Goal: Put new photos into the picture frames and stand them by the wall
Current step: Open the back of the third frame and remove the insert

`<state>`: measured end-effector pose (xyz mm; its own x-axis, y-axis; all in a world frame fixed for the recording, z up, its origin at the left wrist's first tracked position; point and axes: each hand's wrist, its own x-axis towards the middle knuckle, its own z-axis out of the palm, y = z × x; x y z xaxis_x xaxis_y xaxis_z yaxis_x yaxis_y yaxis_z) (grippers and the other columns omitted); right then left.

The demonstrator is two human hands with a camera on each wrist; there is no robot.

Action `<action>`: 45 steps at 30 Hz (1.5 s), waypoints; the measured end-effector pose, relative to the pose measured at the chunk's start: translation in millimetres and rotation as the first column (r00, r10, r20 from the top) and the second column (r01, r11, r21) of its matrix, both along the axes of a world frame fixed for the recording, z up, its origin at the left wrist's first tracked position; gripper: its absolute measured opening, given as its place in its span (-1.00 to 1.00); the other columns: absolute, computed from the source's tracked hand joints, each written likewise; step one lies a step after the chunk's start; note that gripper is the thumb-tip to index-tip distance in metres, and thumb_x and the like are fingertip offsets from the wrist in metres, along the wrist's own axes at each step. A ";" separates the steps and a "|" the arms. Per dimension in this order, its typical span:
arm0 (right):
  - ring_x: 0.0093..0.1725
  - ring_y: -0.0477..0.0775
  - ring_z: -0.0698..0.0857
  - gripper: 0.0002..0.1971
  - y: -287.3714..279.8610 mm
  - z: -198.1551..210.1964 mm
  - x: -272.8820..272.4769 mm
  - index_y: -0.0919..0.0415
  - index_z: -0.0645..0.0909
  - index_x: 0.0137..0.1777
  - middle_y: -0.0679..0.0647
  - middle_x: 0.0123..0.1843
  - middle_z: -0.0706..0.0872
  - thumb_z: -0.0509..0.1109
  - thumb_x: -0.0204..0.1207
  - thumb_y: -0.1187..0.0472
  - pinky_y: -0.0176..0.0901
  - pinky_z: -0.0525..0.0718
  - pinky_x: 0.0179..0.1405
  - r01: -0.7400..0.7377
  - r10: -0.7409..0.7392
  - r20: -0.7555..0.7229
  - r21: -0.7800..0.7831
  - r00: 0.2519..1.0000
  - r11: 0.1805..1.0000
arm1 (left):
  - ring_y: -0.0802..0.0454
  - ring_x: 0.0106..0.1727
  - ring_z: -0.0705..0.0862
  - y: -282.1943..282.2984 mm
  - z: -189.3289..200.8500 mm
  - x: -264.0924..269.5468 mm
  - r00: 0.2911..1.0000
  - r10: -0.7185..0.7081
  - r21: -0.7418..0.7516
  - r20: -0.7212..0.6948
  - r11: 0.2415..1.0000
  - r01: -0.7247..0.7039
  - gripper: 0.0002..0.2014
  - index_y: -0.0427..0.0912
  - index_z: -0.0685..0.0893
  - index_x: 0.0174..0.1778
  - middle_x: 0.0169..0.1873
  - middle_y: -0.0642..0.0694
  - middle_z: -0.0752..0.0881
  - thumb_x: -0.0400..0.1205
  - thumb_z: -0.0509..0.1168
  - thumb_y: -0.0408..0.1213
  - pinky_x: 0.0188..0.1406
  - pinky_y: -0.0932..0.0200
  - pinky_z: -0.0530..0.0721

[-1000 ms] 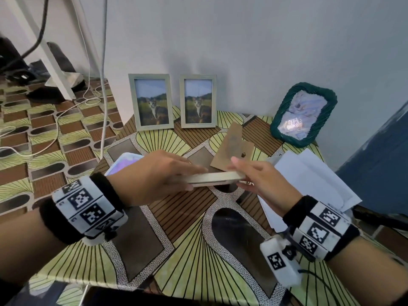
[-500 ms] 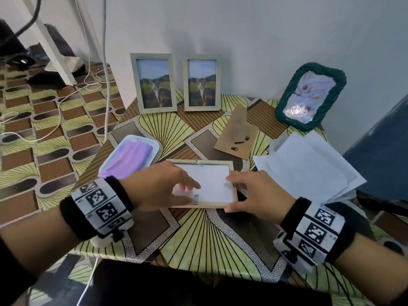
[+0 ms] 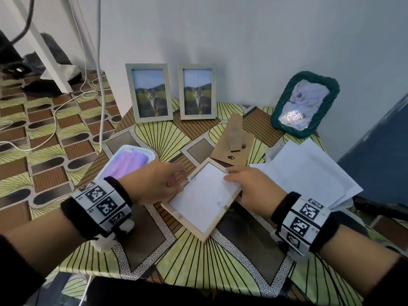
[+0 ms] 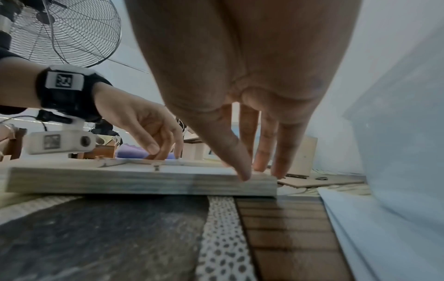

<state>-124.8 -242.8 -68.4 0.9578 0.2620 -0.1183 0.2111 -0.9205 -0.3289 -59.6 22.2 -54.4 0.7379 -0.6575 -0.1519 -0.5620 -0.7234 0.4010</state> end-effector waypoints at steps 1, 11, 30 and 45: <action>0.59 0.03 0.36 -0.45 2.0 0.6 4.2 0.17 0.58 0.47 0.05 0.60 0.43 0.34 0.45 0.45 -0.17 0.29 0.59 -0.005 0.005 -0.008 -0.002 1.000 1.000 | 0.44 -0.27 0.67 0.9 -1.2 -3.4 0.999 0.021 -0.027 -0.047 0.999 -0.022 -0.79 0.17 0.60 0.16 -0.29 0.21 0.75 0.64 0.39 -0.08 -0.20 0.41 0.60; 0.40 0.05 0.55 -0.56 11.2 7.8 21.4 0.13 0.58 0.45 0.02 0.44 0.62 0.29 0.57 0.34 -0.15 0.45 0.43 0.031 -0.034 0.038 0.086 0.999 0.996 | 0.18 -0.22 0.77 -11.0 -2.4 -15.3 0.960 0.148 -0.152 -0.239 0.970 -0.188 -0.81 0.00 0.65 0.04 -0.24 0.04 0.80 0.57 0.49 -0.14 -0.03 0.12 0.74; 0.49 -0.03 0.44 -0.37 3.7 -4.9 -10.4 0.11 0.41 0.57 -0.04 0.55 0.46 0.44 0.55 -0.06 -0.10 0.40 0.53 0.068 -0.072 0.038 0.088 0.997 0.994 | 0.26 0.68 -0.29 -7.9 -16.4 -3.2 0.993 -0.108 0.267 -0.050 0.956 0.118 -0.22 -0.09 -0.22 0.74 0.70 0.08 -0.30 0.75 0.04 0.15 0.67 0.25 -0.15; 0.23 0.07 0.60 -0.58 13.4 5.0 -5.1 0.12 0.62 0.31 0.03 0.23 0.68 0.36 0.53 -0.07 -0.05 0.58 0.26 0.115 -0.113 0.070 -0.021 0.991 0.993 | 0.18 0.72 -0.05 -16.4 -14.8 -4.1 0.998 -0.032 0.173 0.063 0.985 0.021 -0.43 -0.19 0.06 0.73 0.73 -0.05 -0.03 0.80 0.01 -0.14 0.58 0.37 -0.09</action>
<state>-129.9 -229.4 -63.3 0.9873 0.1484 -0.0564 0.1257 -0.9477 -0.2934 -63.7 5.7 -69.2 0.7324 -0.6455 -0.2165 -0.6029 -0.7627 0.2341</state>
